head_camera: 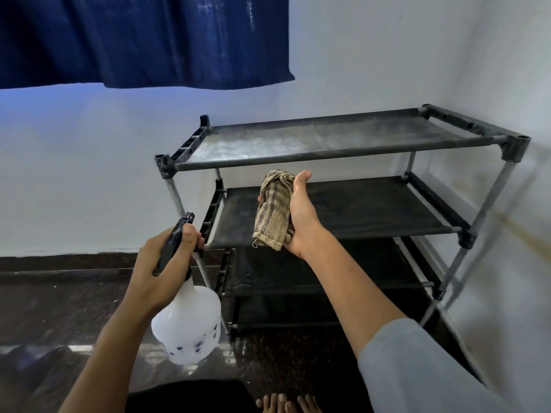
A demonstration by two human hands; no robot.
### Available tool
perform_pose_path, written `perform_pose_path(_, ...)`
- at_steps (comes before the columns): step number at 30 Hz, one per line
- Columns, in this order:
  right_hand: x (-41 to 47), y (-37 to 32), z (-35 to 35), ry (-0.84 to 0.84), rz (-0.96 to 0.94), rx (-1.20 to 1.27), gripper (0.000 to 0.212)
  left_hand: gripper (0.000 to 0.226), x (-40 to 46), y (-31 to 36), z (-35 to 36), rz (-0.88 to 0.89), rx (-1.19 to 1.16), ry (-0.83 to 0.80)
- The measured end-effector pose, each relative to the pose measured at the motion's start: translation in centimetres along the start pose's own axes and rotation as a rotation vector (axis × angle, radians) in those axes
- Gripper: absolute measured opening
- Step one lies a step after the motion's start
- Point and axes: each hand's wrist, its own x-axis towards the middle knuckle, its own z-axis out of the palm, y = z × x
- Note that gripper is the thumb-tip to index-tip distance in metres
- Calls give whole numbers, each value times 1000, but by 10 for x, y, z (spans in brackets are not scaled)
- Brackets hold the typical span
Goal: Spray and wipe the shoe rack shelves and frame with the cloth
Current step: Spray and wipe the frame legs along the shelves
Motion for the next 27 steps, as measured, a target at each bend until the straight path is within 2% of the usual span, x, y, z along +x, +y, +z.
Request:
perform_pose_path(5, 9, 22, 34, -28, 19, -80, 93, 48, -2, -16, -14, -33, -20, 103)
perform_pose_path(10, 15, 48, 66, -18, -95, -200, 58, 53, -1, -26, -26, -107, -37, 184)
perform_pose_path(13, 11, 59, 85, -7, -338, -317, 57, 58, -1, -30, -29, -82, -15, 196)
perform_pose_path(17, 1, 63, 107, 167, -1020, -710, 36, 62, 2, -29, -31, -54, -42, 252)
perform_pose_path(20, -2, 52, 126, 280, -1353, -887, 33, 57, 6, -27, -34, -37, -106, 313)
perform_pose_path(23, -1, 40, 145, 405, -1518, -1111, 43, 54, 10, -27, -38, -45, -147, 367)
perform_pose_path(27, 8, 48, 149, 404, -1594, -1417, 40, 59, 11, -25, -40, -52, -151, 429)
